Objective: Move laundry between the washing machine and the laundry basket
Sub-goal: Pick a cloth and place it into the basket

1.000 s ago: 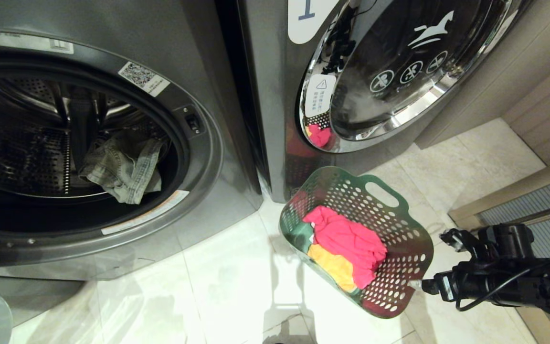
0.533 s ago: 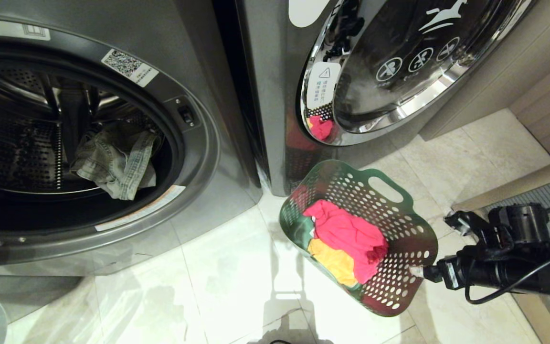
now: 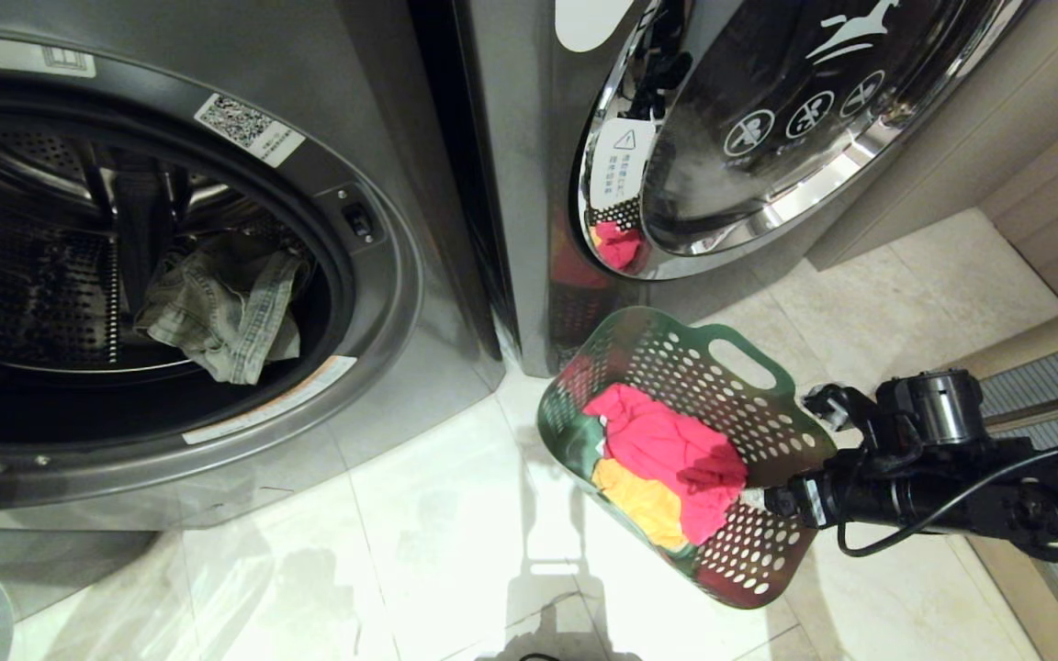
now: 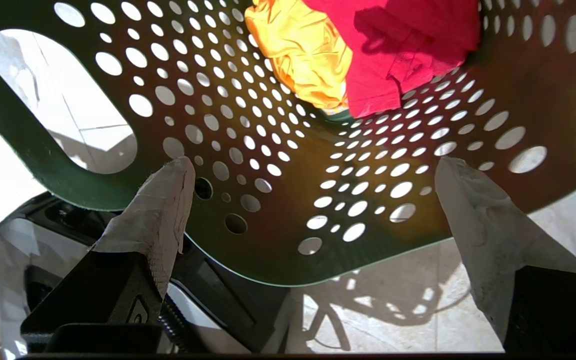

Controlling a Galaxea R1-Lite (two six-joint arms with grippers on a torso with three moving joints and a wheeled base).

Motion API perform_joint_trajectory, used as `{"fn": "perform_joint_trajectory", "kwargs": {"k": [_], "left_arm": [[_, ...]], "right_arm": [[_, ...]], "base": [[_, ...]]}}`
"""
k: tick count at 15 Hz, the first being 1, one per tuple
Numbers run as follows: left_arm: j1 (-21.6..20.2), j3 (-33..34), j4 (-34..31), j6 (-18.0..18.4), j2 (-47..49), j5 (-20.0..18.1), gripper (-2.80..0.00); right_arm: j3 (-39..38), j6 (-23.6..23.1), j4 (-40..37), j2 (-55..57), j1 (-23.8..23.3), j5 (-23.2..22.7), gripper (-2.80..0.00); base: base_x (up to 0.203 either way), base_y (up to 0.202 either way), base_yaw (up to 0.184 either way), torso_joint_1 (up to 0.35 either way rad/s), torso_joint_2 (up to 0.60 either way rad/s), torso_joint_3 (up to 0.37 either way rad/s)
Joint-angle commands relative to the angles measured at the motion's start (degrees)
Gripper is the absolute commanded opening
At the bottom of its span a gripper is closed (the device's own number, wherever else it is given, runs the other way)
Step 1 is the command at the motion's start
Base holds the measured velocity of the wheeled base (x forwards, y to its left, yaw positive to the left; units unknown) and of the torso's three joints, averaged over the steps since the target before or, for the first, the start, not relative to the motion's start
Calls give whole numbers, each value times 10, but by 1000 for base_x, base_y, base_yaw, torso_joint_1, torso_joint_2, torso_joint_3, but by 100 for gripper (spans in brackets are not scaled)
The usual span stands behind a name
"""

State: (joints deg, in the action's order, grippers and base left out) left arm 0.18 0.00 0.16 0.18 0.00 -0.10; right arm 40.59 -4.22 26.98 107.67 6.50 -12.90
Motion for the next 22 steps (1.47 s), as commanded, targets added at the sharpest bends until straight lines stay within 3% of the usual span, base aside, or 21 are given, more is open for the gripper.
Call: {"fn": "perform_joint_trajectory", "kwargs": {"k": [1, 8, 13, 22], "left_arm": [[0, 0, 0, 0, 0, 0, -280], [0, 0, 0, 0, 1, 0, -280], [0, 0, 0, 0, 1, 0, -280], [0, 0, 0, 0, 0, 0, -280]], "right_arm": [[8, 6, 3, 26, 11, -1, 0], [27, 28, 63, 114, 19, 5, 0], [74, 87, 60, 177, 8, 40, 0], [103, 86, 49, 213, -26, 41, 0]], "base": [[0, 0, 0, 0, 0, 0], [0, 0, 0, 0, 0, 0], [0, 0, 0, 0, 0, 0], [0, 0, 0, 0, 0, 0]]}}
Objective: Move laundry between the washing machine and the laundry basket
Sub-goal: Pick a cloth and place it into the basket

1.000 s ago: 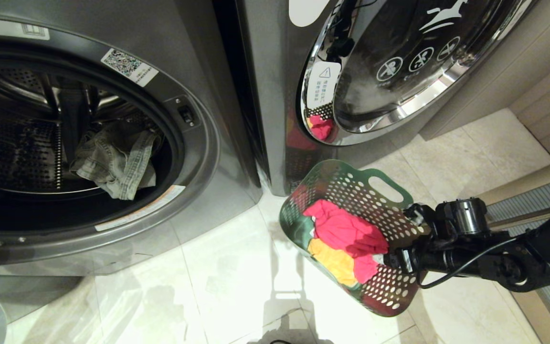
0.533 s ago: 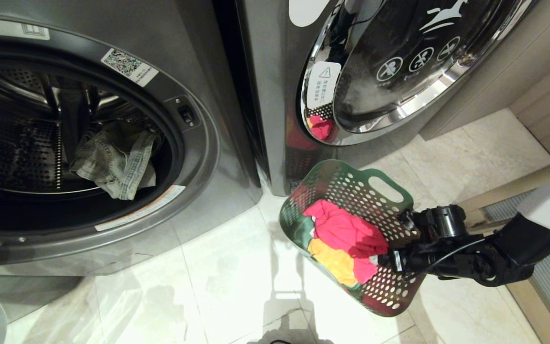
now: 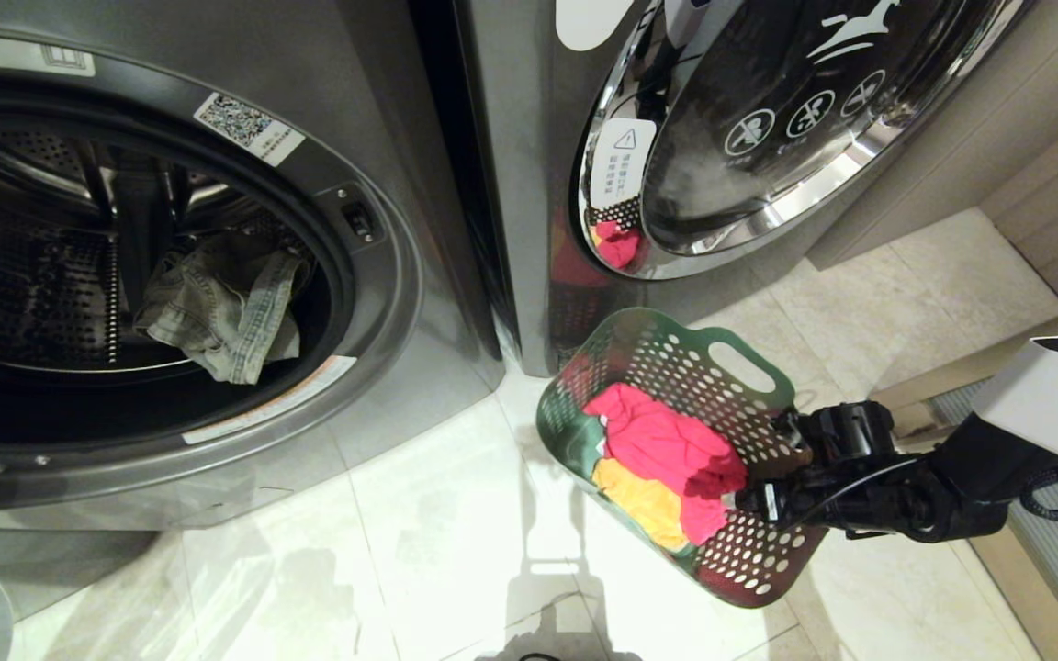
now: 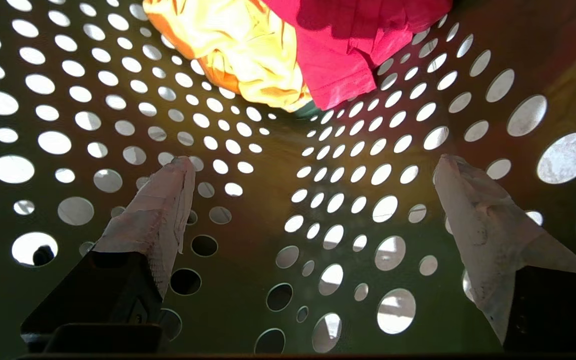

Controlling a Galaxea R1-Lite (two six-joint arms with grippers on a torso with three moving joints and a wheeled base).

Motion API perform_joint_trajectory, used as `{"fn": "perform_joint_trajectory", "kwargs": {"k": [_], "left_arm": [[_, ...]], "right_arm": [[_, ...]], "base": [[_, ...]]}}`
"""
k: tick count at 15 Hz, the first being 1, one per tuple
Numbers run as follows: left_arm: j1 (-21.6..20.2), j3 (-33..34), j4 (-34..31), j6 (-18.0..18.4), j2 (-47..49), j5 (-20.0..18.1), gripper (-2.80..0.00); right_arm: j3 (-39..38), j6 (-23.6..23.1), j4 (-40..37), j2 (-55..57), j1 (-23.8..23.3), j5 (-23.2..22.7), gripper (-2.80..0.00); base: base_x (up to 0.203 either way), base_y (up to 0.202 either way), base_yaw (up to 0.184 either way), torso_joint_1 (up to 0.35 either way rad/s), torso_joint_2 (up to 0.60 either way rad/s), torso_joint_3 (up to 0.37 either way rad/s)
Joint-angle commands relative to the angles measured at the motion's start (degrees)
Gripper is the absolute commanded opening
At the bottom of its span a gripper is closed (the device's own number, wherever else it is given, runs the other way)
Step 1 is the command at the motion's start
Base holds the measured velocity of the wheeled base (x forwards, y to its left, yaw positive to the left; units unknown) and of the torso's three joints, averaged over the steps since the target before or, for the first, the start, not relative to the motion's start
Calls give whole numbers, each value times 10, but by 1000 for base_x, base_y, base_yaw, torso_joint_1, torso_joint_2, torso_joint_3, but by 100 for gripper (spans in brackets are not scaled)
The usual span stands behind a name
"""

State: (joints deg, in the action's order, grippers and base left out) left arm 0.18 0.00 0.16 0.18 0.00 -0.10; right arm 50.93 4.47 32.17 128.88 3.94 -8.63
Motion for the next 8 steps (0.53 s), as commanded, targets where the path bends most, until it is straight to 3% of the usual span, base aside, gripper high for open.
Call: {"fn": "perform_joint_trajectory", "kwargs": {"k": [1, 6, 8], "left_arm": [[0, 0, 0, 0, 0, 0, -280], [0, 0, 0, 0, 1, 0, -280], [0, 0, 0, 0, 0, 0, -280]], "right_arm": [[0, -1, -5, -3, -1, -2, 0], [3, -10, -33, -14, 13, 13, 0], [22, -10, -100, -22, 14, 58, 0]], "base": [[0, 0, 0, 0, 0, 0], [0, 0, 0, 0, 0, 0], [0, 0, 0, 0, 0, 0]]}}
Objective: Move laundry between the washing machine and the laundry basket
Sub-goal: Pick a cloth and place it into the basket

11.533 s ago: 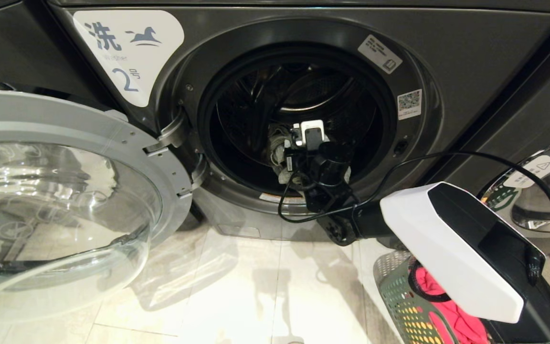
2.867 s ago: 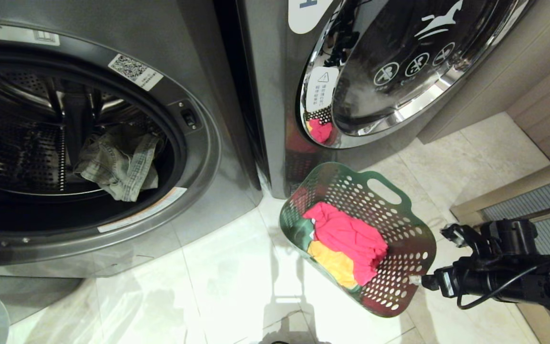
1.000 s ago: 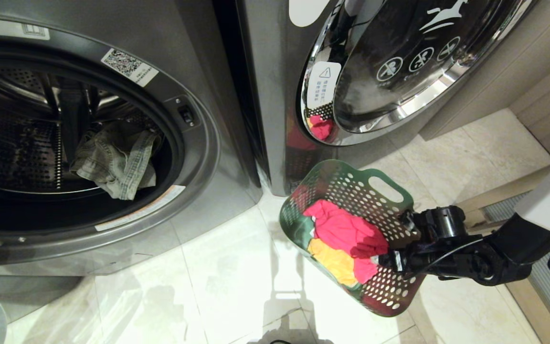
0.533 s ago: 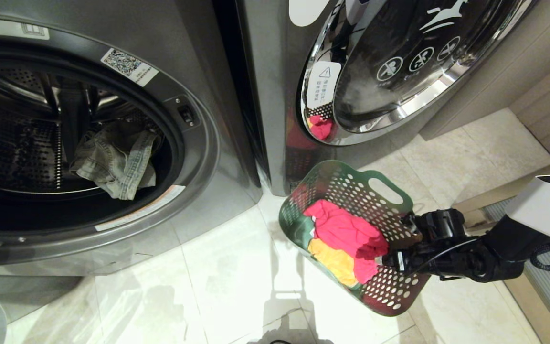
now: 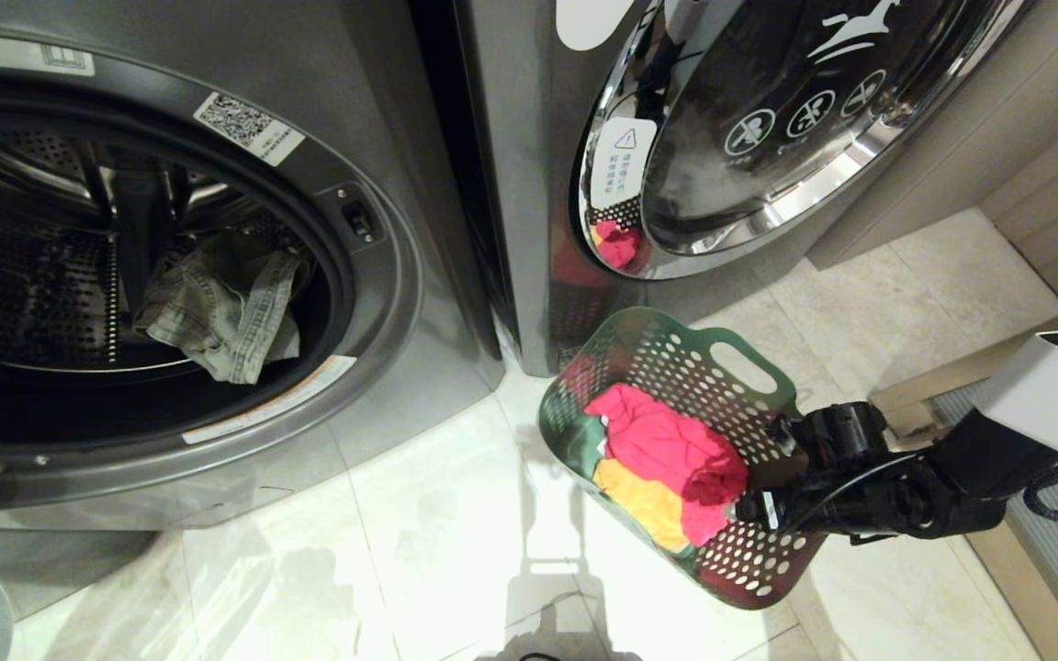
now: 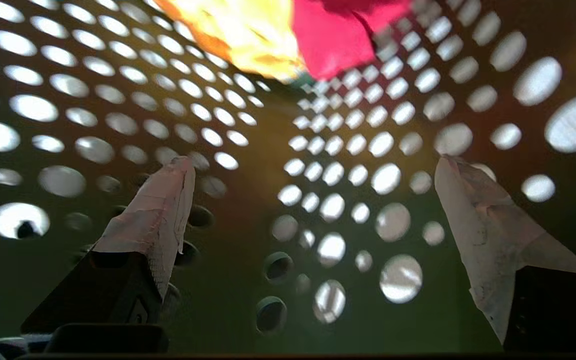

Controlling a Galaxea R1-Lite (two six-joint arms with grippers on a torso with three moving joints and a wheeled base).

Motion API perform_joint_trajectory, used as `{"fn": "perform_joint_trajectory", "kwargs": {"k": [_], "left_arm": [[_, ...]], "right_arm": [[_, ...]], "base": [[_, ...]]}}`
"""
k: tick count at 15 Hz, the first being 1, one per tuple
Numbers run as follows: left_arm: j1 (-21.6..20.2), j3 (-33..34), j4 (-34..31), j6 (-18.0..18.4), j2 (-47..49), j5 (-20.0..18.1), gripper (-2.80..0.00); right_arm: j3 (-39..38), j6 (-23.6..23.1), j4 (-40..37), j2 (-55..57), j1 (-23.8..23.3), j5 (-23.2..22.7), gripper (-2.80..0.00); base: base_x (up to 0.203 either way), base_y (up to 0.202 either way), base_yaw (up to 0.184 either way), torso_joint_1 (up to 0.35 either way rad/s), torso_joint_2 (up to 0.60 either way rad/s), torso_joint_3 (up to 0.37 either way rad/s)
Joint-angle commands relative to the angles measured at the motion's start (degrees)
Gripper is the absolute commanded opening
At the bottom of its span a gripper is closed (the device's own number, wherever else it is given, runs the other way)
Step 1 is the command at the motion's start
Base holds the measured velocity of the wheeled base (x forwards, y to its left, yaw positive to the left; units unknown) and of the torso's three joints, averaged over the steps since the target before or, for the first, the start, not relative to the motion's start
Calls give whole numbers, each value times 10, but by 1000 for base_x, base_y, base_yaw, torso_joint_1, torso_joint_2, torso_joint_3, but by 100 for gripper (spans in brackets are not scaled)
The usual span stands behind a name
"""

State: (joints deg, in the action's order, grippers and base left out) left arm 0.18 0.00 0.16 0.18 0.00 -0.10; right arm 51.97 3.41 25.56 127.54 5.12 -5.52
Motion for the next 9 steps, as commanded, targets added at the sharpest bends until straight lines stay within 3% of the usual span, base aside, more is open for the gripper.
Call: {"fn": "perform_joint_trajectory", "kwargs": {"k": [1, 3, 9], "left_arm": [[0, 0, 0, 0, 0, 0, -280], [0, 0, 0, 0, 1, 0, -280], [0, 0, 0, 0, 1, 0, -280]], "right_arm": [[21, 1, -65, -11, 2, 77, 0], [31, 6, -90, -13, -2, 141, 0], [30, 6, -89, -21, 0, 123, 0]], "base": [[0, 0, 0, 0, 0, 0], [0, 0, 0, 0, 0, 0], [0, 0, 0, 0, 0, 0]]}}
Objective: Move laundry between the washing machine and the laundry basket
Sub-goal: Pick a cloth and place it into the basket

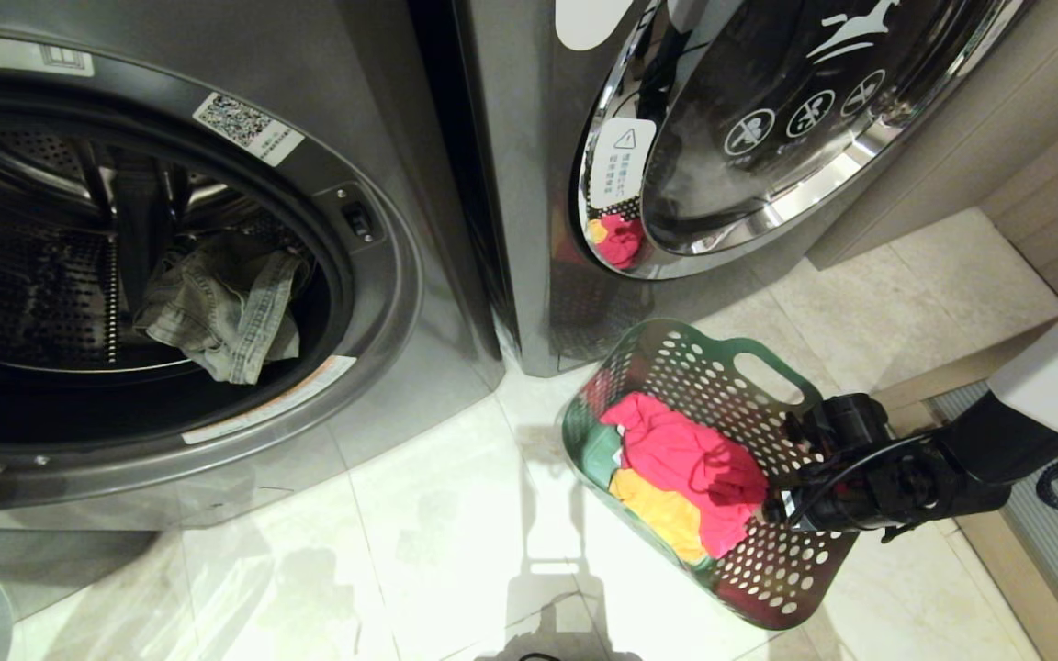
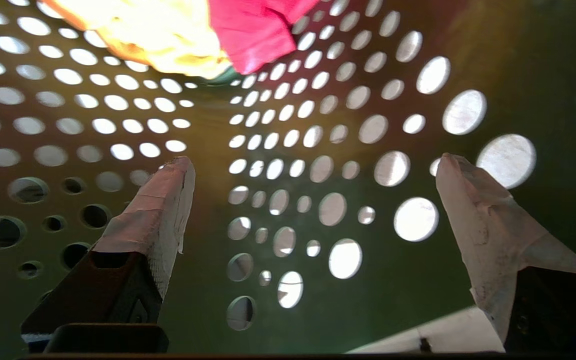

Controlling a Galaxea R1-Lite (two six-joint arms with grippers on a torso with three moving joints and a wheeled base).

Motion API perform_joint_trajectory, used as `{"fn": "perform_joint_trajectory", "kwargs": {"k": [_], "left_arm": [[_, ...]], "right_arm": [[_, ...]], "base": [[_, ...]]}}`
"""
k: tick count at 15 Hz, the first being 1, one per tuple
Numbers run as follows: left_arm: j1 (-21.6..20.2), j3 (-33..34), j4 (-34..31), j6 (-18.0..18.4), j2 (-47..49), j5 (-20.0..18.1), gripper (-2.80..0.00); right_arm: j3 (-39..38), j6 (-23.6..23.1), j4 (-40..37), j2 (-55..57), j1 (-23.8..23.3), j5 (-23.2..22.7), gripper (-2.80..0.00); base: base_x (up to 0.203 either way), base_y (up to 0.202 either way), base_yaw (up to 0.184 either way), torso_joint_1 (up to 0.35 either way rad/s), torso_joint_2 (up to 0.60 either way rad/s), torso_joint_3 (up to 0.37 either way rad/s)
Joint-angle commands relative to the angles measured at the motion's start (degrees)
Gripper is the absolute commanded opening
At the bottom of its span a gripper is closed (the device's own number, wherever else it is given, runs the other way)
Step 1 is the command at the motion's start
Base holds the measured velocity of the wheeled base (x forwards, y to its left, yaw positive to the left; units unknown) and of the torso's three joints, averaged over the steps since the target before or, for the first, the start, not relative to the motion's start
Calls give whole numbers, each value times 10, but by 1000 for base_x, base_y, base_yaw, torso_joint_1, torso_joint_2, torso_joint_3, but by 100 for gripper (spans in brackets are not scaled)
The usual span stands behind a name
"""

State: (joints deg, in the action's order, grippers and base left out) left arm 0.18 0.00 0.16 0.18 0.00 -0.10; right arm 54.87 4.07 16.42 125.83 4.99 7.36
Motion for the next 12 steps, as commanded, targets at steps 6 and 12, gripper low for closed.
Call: {"fn": "perform_joint_trajectory", "kwargs": {"k": [6, 12], "left_arm": [[0, 0, 0, 0, 0, 0, -280], [0, 0, 0, 0, 1, 0, -280]], "right_arm": [[-3, 0, 0, -8, 0, -15, 0], [-4, -3, 1, -7, 2, -14, 0]], "base": [[0, 0, 0, 0, 0, 0], [0, 0, 0, 2, 1, 11]]}}
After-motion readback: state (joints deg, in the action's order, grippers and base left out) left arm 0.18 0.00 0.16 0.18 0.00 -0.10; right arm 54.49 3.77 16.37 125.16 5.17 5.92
